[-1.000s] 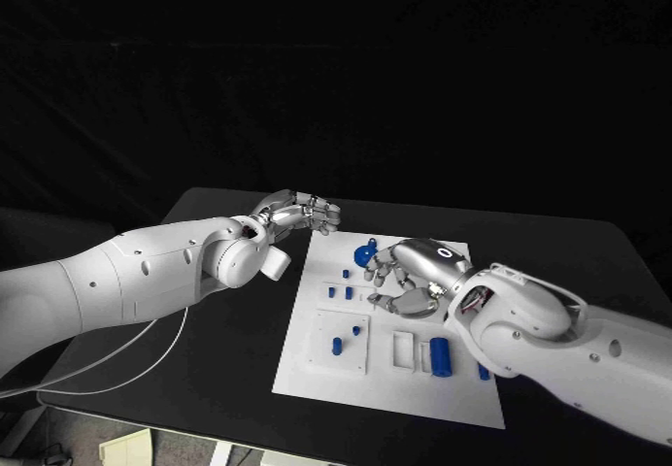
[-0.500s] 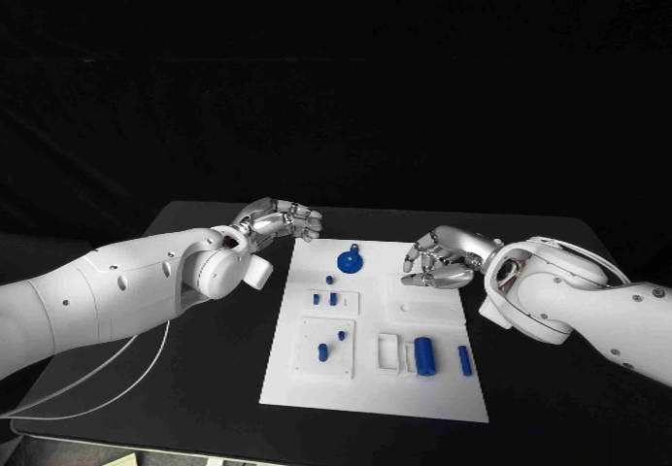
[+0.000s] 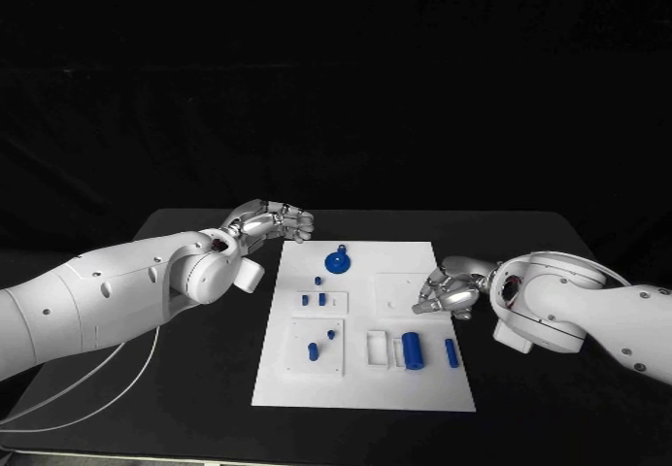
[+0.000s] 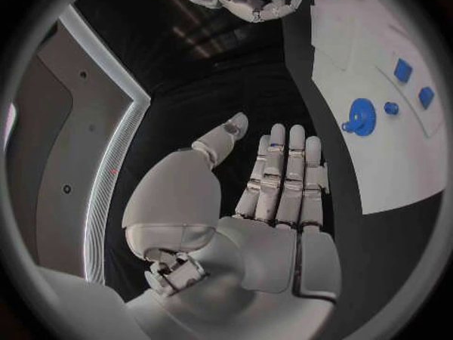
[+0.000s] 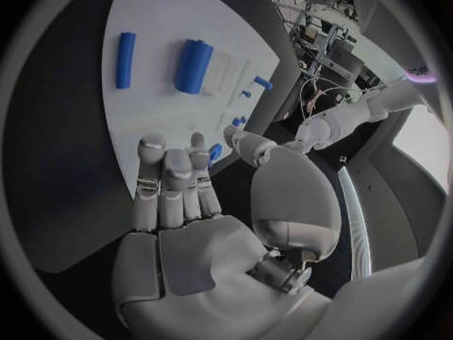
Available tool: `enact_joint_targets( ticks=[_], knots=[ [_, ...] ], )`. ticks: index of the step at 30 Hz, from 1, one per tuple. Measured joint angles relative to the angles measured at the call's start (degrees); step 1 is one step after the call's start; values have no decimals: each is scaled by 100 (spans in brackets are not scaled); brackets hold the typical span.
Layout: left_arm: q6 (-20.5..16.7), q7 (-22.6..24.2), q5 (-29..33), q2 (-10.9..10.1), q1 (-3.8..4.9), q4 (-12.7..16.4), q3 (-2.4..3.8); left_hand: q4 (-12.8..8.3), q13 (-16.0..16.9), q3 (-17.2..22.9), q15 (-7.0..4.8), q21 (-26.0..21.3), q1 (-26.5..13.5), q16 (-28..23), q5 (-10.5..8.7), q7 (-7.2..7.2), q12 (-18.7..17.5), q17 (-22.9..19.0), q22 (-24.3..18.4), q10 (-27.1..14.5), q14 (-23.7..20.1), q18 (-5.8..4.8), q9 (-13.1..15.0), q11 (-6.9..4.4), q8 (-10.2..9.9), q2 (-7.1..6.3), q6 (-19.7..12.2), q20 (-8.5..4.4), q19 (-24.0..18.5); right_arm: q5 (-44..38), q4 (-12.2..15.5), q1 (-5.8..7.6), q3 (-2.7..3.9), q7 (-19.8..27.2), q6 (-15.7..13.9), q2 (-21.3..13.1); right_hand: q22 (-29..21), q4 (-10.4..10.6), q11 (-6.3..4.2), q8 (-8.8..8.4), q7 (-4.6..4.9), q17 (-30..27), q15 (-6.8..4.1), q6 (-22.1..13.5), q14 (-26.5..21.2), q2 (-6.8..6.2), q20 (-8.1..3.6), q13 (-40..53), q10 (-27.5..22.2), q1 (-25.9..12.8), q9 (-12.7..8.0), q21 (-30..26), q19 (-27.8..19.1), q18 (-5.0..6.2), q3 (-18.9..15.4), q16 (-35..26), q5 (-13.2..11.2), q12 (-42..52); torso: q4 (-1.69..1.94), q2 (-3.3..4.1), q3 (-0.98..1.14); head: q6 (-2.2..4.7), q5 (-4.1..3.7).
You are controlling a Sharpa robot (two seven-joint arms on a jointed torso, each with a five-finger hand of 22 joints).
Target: Assemble the parts on the task board
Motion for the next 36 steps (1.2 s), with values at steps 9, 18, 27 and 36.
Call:
enact_joint_targets(
  ticks=[9,18,27,36],
  knots=[
    [-78,-65,209,60,-127,161,-96,-13,-37,-335,-40,-22,-298,-23,-41,0,0,69,9,21,41,2,-13,-20,0,-64,0,-20,60,163,-174,1,-350,-340,269,19,0,103,-1,14,-61,105,-7,58,12,3,-30,138,2,-198,147,71,49,-5,-3,32,0,79,-31,-189,-44,-81,-69],
    [-172,-108,238,63,-221,145,-143,63,-77,-634,-20,-80,-677,-89,-41,0,0,126,8,21,62,1,-32,-20,0,-115,0,-19,101,327,-347,2,-587,-540,383,187,0,265,-20,31,-57,163,-19,62,41,-59,-62,217,22,-502,229,112,56,-10,-60,60,0,88,-29,-393,-70,-174,-58],
    [-186,-148,248,90,-366,203,-164,195,-124,-941,-21,-149,-1194,-155,-67,8,0,160,-13,-42,62,83,-53,43,-7,-181,-77,-19,101,508,-525,-6,-782,-628,422,433,0,468,-20,-4,-58,209,-18,61,41,-127,-95,279,23,-891,286,156,26,-43,-367,60,0,88,40,-527,-109,-282,-150],
    [-186,-161,245,68,-366,255,-169,208,-139,-968,-21,-155,-1269,-177,-67,10,0,168,-18,-76,62,84,-58,36,-22,-153,-93,-19,101,513,-652,-101,-937,-665,433,590,0,484,-19,-33,-58,247,-40,60,18,-111,-186,331,23,-1049,346,172,-7,-138,-744,60,0,87,57,-559,-141,-365,-183]
  ],
)
